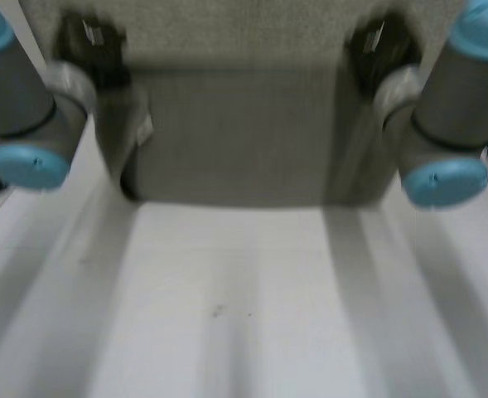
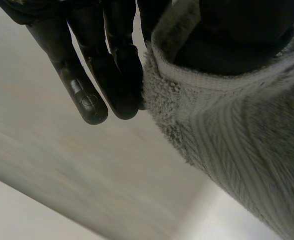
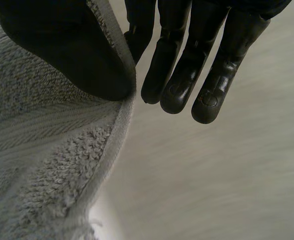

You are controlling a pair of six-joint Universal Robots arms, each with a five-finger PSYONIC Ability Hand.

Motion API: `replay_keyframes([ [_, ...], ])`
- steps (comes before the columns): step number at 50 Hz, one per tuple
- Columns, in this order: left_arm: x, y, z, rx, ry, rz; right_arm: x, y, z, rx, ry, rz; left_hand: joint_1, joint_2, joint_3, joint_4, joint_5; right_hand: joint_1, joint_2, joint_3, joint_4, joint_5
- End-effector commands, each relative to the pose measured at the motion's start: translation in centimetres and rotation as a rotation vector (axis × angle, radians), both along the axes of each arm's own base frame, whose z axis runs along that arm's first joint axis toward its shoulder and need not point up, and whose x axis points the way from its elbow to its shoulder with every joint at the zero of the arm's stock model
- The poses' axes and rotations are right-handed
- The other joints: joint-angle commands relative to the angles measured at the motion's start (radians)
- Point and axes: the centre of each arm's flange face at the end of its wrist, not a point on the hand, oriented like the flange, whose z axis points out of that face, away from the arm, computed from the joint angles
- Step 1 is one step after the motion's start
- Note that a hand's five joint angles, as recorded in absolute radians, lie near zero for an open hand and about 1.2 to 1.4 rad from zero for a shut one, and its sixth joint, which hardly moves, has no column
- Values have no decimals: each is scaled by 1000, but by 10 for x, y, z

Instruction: Fold the towel.

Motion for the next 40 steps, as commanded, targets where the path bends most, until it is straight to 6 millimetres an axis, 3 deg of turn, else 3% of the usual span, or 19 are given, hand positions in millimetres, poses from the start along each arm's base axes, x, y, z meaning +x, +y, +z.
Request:
replay_keyframes([
  [1, 4, 3, 102, -538, 282, -15, -8, 15, 97, -473, -242, 24, 215, 179, 180, 179, 189, 422, 211, 208, 200, 220],
  [5, 11, 7, 91, -486, 285, -12, -8, 20, 74, -380, -184, 54, 215, 179, 180, 179, 189, 422, 211, 208, 200, 220],
  [7, 8, 7, 55, -369, 243, -45, -8, 21, 60, -323, -154, 59, 215, 179, 180, 179, 189, 422, 211, 208, 200, 220],
  [10, 6, 9, 32, -293, 211, -70, -10, 22, 30, -206, -93, 67, 215, 179, 180, 179, 189, 422, 211, 208, 200, 220],
  [12, 5, 15, -15, -141, 148, -104, -12, 22, 15, -150, -62, 81, 215, 179, 180, 179, 189, 422, 211, 208, 200, 220],
  [13, 5, 15, -15, -140, 148, -104, -13, 23, 0, -98, -32, 98, 215, 179, 180, 179, 189, 422, 211, 208, 200, 220],
  [15, 10, 24, -60, 9, 95, -110, -14, 25, -18, -38, -4, 118, 215, 179, 180, 179, 189, 422, 211, 208, 200, 220],
  [16, 10, 24, -60, 10, 95, -110, -14, 28, -37, 26, 27, 146, 215, 179, 180, 179, 189, 422, 211, 208, 200, 220],
  [17, 14, 30, -82, 79, 77, -110, -14, 28, -38, 27, 28, 146, 215, 179, 180, 179, 189, 422, 211, 208, 200, 220],
  [18, 14, 30, -82, 80, 77, -110, -14, 31, -61, 100, 58, 170, 215, 179, 180, 179, 189, 422, 211, 208, 200, 220],
  [19, 16, 36, -101, 138, 60, -113, -14, 34, -87, 179, 87, 183, 215, 179, 180, 179, 189, 422, 211, 208, 200, 220],
  [20, 17, 42, -118, 190, 44, -122, -14, 34, -87, 180, 87, 183, 215, 179, 180, 179, 189, 422, 211, 208, 200, 220],
  [21, 17, 42, -118, 191, 44, -122, -15, 38, -110, 253, 117, 187, 215, 179, 180, 179, 189, 422, 211, 208, 200, 220],
  [22, 17, 48, -138, 247, 30, -128, -16, 42, -130, 319, 142, 190, 215, 179, 180, 179, 189, 422, 211, 208, 200, 220],
  [23, 19, 51, -158, 301, 5, -131, -16, 42, -131, 319, 143, 190, 215, 179, 180, 179, 189, 422, 211, 208, 200, 220],
  [27, 24, 58, -185, 372, -73, -118, -20, 54, -173, 487, 194, 190, 215, 179, 180, 179, 189, 422, 211, 208, 200, 220],
  [29, 29, 62, -193, 395, -128, -108, -22, 57, -178, 522, 203, 188, 168, 132, 134, 132, 142, 422, 211, 208, 200, 220],
  [34, 48, 71, -211, 448, -297, -70, -29, 65, -175, 592, 198, 175, -301, -337, -335, -337, -326, 422, 211, 208, 200, 220],
  [40, 51, 73, -206, 438, -308, -62, -40, 67, -149, 610, 82, 141, -381, -417, -415, -417, -407, 422, 211, 208, 200, 220],
])
